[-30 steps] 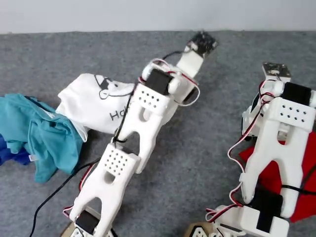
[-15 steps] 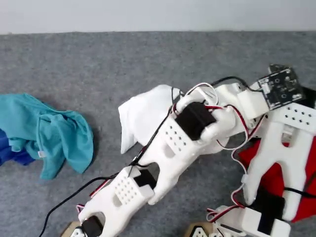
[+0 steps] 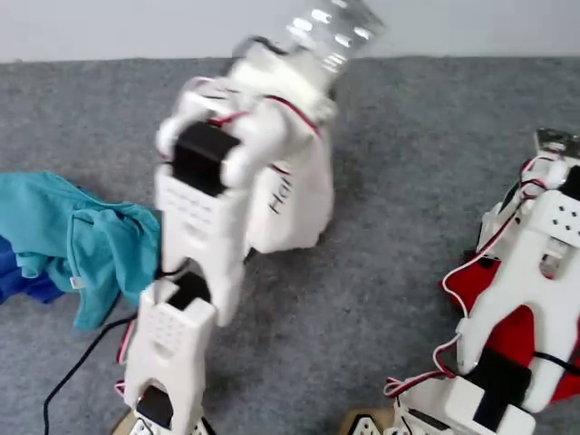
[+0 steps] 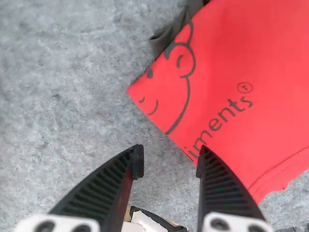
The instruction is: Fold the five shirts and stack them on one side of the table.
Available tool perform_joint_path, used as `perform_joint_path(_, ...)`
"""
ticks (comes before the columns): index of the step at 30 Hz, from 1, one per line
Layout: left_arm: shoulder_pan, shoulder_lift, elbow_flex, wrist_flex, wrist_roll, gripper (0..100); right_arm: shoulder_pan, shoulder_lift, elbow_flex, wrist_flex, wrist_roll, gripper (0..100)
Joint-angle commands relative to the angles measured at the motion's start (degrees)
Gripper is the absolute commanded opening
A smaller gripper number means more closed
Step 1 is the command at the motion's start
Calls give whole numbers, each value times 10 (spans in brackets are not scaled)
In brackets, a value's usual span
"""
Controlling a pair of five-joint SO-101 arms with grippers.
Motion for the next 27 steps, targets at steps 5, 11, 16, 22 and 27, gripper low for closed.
perform_joint_path(5, -57, -98, -36, 9, 0, 13, 7, -20, -23, -3, 3, 187)
perform_joint_path(11, 107, -106, 7, 9, 43, 13, 23, -20, -23, -3, 2, 187)
perform_joint_path(16, 241, -148, -18, 9, 37, 13, 79, -20, -23, -3, 5, 187)
perform_joint_path(22, 75, -202, 19, 9, 27, 13, 96, -20, -23, -2, 5, 187)
perform_joint_path(27, -70, -198, 146, 9, 27, 13, 79, -20, -23, 1, 3, 187)
